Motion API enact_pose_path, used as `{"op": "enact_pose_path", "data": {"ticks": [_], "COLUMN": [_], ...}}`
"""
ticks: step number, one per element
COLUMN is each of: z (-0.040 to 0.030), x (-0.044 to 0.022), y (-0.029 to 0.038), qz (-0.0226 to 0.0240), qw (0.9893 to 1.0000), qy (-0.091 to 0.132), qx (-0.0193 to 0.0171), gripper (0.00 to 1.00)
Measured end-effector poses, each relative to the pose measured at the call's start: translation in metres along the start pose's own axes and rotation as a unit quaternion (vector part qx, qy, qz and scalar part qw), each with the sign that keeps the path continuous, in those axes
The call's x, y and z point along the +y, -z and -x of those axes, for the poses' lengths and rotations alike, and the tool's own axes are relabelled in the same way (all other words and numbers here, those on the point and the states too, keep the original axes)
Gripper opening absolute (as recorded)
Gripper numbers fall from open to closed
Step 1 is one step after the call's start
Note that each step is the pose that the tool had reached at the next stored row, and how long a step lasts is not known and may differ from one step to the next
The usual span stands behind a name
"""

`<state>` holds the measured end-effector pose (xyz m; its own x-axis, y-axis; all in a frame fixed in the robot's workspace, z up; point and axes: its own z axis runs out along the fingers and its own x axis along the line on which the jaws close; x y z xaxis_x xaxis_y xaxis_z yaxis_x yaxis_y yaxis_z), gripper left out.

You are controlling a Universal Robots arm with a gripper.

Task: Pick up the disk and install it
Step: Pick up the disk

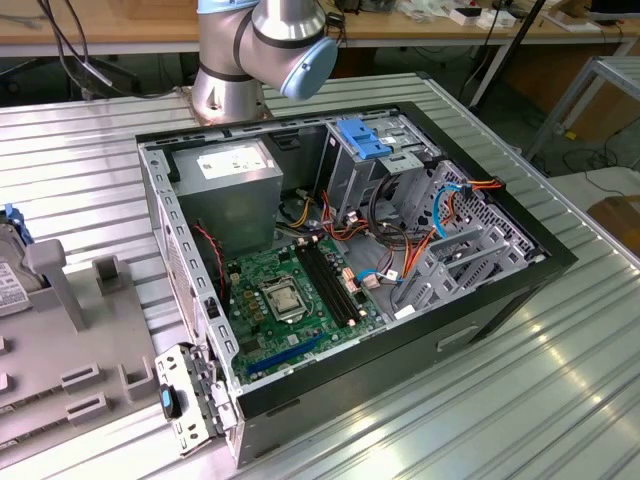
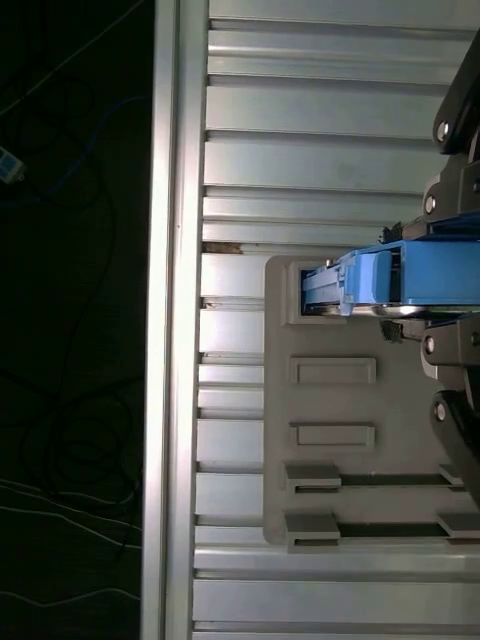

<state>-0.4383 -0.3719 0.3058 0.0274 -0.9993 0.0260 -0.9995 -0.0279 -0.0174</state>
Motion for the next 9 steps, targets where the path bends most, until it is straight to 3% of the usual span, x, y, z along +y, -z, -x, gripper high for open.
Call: {"op": "enact_pose_path", "data": {"ticks": [9], "z": [0.0], "x": [0.0], "y": [-0.0003], "qz": [0.0], "qw": [1.0], "qy": [0.0], "qx": [0.0], "gripper": [0.37]}}
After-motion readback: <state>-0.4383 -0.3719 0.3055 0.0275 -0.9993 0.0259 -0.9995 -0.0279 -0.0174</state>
